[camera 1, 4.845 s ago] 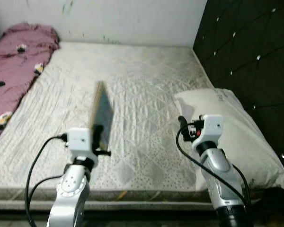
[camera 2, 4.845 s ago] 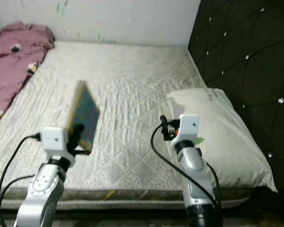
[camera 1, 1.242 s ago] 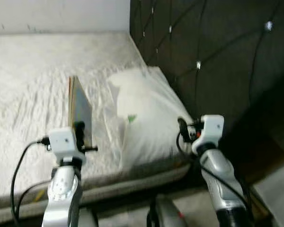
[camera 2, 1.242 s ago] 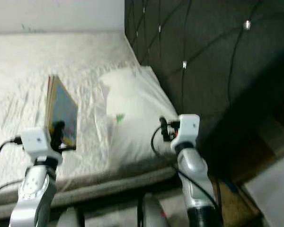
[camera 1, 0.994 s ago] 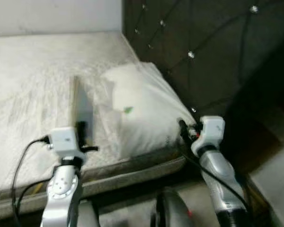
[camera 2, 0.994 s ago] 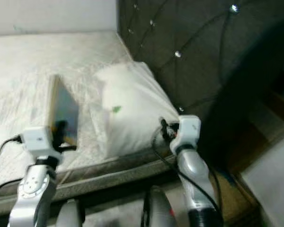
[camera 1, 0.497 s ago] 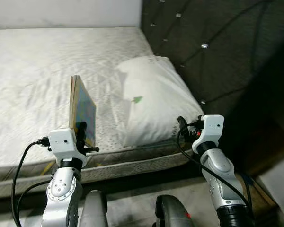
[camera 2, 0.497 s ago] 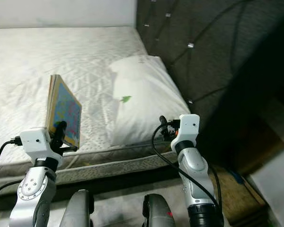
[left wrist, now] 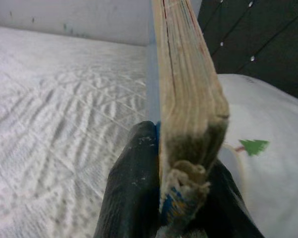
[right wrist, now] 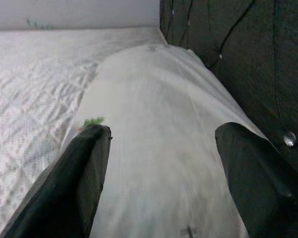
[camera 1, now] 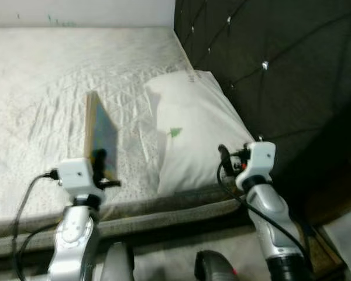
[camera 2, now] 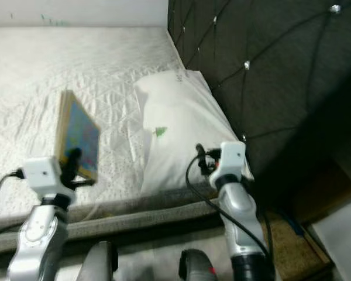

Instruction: Clean up the room

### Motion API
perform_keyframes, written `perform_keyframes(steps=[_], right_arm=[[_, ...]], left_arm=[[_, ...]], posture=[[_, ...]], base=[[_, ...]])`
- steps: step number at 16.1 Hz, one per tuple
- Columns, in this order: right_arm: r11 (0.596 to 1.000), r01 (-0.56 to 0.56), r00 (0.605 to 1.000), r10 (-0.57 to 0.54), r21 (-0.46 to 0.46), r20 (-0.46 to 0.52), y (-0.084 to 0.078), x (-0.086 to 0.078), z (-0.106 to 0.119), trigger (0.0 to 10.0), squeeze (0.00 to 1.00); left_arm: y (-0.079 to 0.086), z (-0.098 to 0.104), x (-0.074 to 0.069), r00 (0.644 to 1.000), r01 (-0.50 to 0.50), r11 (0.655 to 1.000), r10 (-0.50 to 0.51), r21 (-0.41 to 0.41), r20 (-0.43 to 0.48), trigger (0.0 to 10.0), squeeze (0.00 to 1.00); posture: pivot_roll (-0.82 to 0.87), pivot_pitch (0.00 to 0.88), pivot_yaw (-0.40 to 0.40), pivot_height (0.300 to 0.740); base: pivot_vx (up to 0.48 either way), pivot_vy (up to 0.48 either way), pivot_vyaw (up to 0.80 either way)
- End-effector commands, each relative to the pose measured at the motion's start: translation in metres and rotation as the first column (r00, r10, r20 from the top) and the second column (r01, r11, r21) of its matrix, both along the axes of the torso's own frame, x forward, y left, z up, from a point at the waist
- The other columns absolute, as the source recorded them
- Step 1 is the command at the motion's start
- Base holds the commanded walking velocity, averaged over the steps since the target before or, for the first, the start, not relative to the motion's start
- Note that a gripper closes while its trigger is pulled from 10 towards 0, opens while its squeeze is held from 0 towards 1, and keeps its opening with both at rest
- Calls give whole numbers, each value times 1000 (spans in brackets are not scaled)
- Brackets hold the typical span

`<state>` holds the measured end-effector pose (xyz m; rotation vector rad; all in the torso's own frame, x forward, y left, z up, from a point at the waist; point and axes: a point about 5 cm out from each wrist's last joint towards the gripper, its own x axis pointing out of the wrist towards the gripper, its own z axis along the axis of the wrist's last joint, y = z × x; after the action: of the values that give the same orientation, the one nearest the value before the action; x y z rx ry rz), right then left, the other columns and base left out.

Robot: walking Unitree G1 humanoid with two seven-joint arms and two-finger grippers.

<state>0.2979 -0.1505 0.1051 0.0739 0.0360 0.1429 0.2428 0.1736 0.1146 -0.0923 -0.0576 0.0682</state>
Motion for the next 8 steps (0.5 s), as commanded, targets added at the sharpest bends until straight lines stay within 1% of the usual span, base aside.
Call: perform_keyframes(steps=[1,5,8], right_arm=[[1000,25,1000,-25,-9,-15,-10,-2,-3,10000,0],[1000,24,1000,-24,-8,-15,-10,-2,-3,10000,0],[1000,22,1000,-22,-8,-16,-9,-2,-3,10000,0]], left_arm=[[-11,11,3,998,41,999,-40,-13,57,10000,0],[-11,11,3,997,46,999,-45,-11,57,10000,0],[-11,9,5,999,16,1000,-16,-9,38,10000,0]], posture=[[-45,77,-42,640],[-44,76,-41,640],[-43,72,-41,640]], base=[[379,0,0],[376,0,0],[0,0,0]])
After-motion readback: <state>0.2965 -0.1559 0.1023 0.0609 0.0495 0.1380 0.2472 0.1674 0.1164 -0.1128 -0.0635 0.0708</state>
